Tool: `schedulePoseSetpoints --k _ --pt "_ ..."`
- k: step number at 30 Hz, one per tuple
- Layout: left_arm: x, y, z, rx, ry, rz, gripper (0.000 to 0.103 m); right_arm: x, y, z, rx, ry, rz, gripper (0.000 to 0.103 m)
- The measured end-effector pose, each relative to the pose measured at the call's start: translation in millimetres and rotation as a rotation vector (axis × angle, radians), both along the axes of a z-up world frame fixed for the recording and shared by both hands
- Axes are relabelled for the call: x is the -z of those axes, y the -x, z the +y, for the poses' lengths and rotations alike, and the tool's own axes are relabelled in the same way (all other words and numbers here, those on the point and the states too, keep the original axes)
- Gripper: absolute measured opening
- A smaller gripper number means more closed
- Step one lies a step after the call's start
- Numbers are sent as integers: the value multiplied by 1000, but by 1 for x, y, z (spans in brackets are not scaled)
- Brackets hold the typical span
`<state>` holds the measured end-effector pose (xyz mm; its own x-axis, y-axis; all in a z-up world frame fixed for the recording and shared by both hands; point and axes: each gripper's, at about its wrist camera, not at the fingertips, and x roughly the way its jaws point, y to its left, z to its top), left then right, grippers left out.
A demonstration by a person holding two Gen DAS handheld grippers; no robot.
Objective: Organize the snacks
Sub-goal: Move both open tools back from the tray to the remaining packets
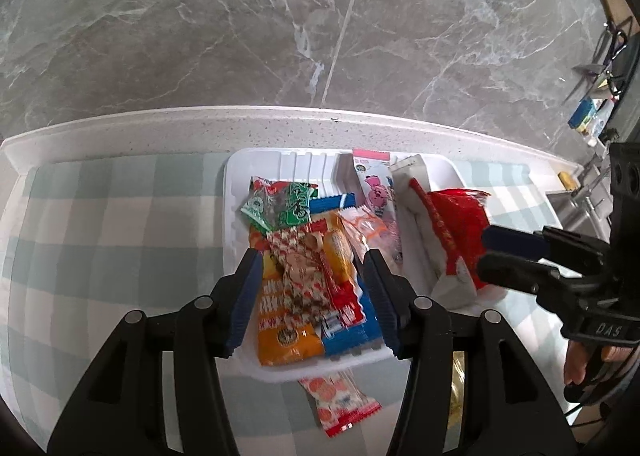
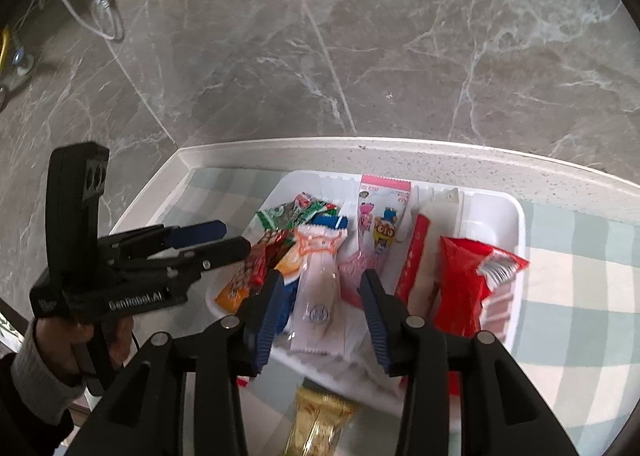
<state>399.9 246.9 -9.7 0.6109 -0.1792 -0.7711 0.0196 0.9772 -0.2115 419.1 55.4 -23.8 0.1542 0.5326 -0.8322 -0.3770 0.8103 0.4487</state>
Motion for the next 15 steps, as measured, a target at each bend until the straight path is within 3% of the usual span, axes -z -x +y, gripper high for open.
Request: schedulePoseSetpoints --k 15 --pt "-2 73 -11 -7 51 29 51 -22 64 -8 -49 39 -5 47"
